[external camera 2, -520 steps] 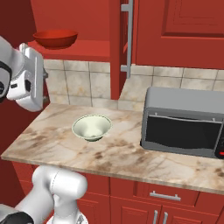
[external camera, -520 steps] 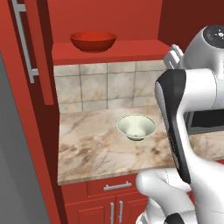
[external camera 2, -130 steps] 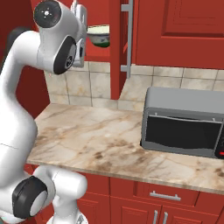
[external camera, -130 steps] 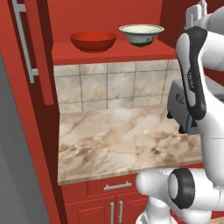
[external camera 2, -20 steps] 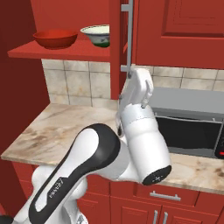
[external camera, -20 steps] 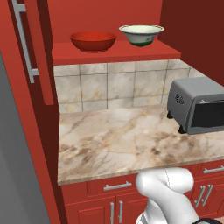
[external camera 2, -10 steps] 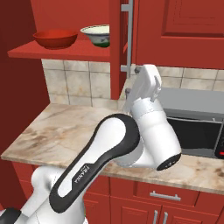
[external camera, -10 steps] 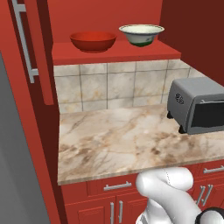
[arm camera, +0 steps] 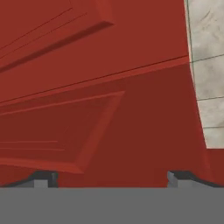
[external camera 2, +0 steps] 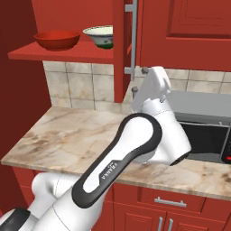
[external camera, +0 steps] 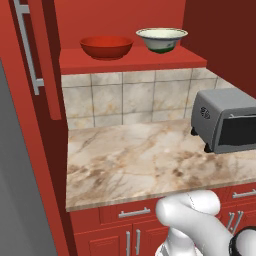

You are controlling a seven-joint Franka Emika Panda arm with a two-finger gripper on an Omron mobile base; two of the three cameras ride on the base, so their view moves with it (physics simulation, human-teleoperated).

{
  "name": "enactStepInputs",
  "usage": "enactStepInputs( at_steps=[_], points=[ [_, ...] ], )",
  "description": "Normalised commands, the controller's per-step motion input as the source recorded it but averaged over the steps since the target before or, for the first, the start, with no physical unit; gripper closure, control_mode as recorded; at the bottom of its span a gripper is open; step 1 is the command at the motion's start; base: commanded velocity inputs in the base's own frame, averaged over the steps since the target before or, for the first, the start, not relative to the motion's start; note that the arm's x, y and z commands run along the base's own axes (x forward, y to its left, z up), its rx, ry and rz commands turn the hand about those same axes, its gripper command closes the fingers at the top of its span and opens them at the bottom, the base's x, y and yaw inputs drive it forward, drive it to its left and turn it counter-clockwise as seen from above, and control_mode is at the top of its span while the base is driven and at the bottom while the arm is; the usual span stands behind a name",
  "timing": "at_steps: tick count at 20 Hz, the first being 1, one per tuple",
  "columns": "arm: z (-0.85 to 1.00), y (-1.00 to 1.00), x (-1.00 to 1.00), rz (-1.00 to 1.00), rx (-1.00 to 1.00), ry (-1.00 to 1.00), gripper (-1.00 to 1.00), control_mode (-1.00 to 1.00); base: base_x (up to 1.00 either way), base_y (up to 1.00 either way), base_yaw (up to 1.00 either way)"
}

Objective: Open the cabinet. Pick the bowls from the counter and place them in the cabinet. Then close the cabinet.

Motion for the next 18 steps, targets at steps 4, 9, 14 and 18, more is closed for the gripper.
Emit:
enactStepInputs(
  at_steps=[4,9,14,18],
  points=[
    [0.21,0.10,0.00,0.06,0.00,-0.14,-1.00,-1.00,0.00,0.00,0.00],
    [0.25,0.33,0.00,0.03,0.00,-0.15,-1.00,-1.00,0.00,0.00,0.00],
    [0.06,0.51,0.00,0.00,0.00,-0.14,-1.00,-1.00,0.00,0.00,0.00],
    [0.00,0.63,0.00,0.00,0.00,-0.14,-1.00,-1.00,0.00,0.00,0.00]
  ],
)
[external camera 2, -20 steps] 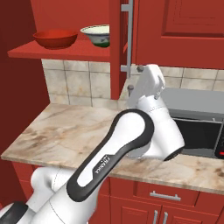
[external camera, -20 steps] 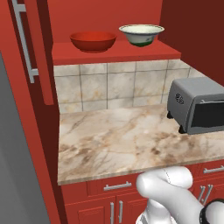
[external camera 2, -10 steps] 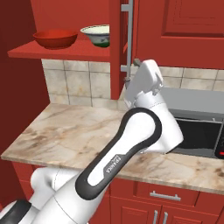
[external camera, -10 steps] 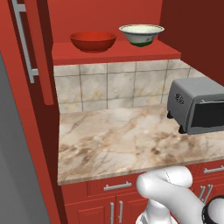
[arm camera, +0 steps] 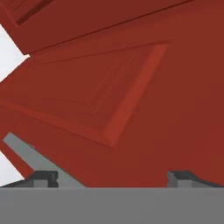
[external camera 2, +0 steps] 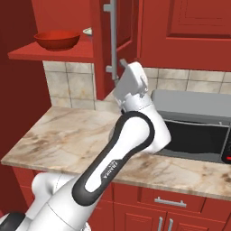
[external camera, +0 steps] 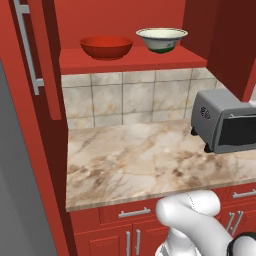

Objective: Open the cabinet. Pick the bowls from the counter and place them in the cabinet. Then close the cabinet.

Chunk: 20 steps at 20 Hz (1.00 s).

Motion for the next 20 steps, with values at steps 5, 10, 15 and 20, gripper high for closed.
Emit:
enactStepInputs(
  at_steps=[5,10,15,20],
  points=[
    [0.00,0.85,0.08,-0.01,-0.01,-0.13,-1.00,-1.00,0.00,0.00,0.00],
    [0.09,0.89,0.64,-0.07,-0.09,-0.01,-1.00,-1.00,0.00,0.00,0.00],
    [0.16,0.57,0.66,-0.05,-0.05,0.03,-1.00,-1.00,0.00,0.00,0.00],
    [0.00,0.45,0.77,-0.07,-0.03,0.06,-1.00,-1.00,0.00,0.00,0.00]
  ],
)
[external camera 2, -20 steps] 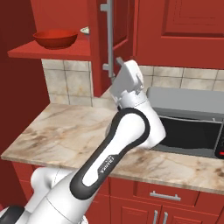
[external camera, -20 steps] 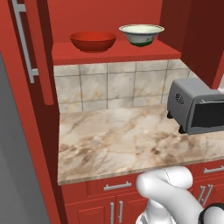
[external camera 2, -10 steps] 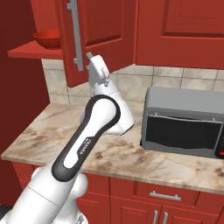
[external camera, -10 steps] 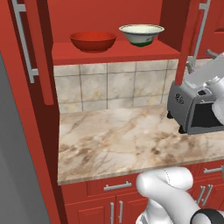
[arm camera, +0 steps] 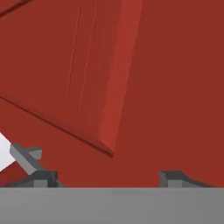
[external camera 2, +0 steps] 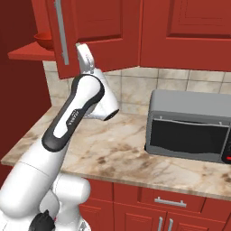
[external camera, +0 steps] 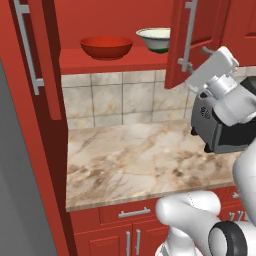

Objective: Open the cabinet. Pick the bowls from the counter and place them in the cabinet. Then close the cabinet.

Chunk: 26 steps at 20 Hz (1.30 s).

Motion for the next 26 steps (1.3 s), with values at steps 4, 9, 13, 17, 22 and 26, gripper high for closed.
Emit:
enactStepInputs(
  at_steps=[4,9,13,17,22,26],
  points=[
    [0.00,0.27,0.90,-0.09,-0.01,0.05,-1.00,-1.00,0.00,0.00,0.00],
    [0.00,0.22,0.97,-0.12,-0.01,0.05,-1.00,-1.00,0.00,0.00,0.00],
    [0.00,0.20,0.99,-0.12,-0.01,0.09,-1.00,-1.00,0.00,0.00,0.00],
    [0.00,0.16,1.00,-0.12,-0.01,0.10,-1.00,-1.00,0.00,0.00,0.00],
    [0.00,0.01,0.91,-0.09,0.00,0.11,-1.00,-1.00,0.00,0.00,0.00],
    [0.00,0.00,0.83,-0.06,0.00,0.10,-1.00,-1.00,0.00,0.00,0.00]
  ],
)
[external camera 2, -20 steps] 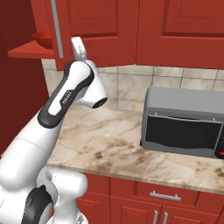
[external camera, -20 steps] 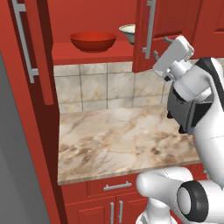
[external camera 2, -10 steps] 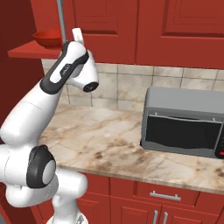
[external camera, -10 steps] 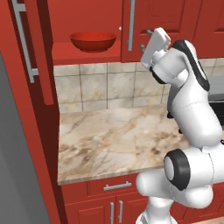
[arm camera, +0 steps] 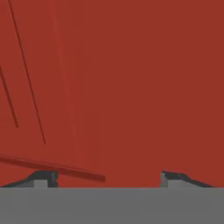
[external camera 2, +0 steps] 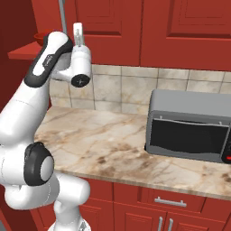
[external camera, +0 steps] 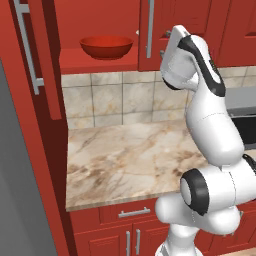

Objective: Open the cabinet. Pick the bowls from the counter and place them in the cabinet. Then close the cabinet.

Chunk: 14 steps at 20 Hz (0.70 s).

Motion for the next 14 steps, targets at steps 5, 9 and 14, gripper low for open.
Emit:
enactStepInputs(
  at_steps=[5,9,14],
  points=[
    [0.06,-0.03,0.35,-0.02,0.00,0.06,-1.00,-1.00,0.00,0.00,0.00],
    [0.26,-0.21,-0.53,0.00,0.04,-0.04,-1.00,-1.00,0.00,0.00,0.00],
    [0.16,-0.07,-0.78,0.00,0.02,-0.13,-1.00,-1.00,0.00,0.00,0.00]
  ],
)
